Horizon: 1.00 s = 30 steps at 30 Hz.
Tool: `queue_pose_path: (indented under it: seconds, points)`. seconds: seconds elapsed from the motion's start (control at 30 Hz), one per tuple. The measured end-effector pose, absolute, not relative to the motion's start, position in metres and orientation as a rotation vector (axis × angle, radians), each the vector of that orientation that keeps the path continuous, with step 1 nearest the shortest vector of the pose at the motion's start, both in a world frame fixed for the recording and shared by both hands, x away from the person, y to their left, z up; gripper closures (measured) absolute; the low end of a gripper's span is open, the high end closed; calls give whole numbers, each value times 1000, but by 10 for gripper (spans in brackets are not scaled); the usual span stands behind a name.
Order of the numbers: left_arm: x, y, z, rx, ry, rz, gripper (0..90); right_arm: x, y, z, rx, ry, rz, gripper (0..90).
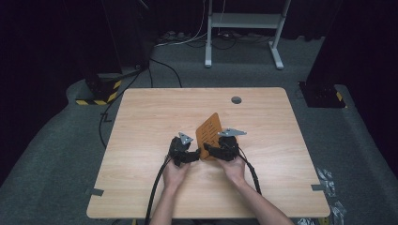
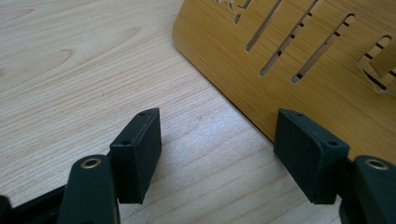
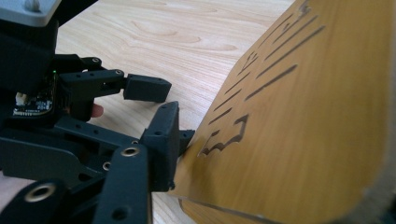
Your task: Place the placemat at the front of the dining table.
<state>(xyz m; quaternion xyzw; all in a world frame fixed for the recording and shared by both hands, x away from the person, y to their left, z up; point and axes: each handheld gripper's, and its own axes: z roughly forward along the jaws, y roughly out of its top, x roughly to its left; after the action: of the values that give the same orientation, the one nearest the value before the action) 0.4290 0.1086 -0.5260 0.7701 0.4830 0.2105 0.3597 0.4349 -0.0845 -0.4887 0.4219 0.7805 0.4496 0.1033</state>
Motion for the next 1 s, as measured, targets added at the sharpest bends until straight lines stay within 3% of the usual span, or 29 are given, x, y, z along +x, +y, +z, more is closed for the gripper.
queue_pose_path:
  seconds: [0.57,1.0]
  points:
    - [427,114,-526,1928,1337,607,330,435,-83,-488,1238,2304,1446,771]
    - [423,123,-524,1841,1382,636,365,434,-80,-482,1181,2316,1466,854]
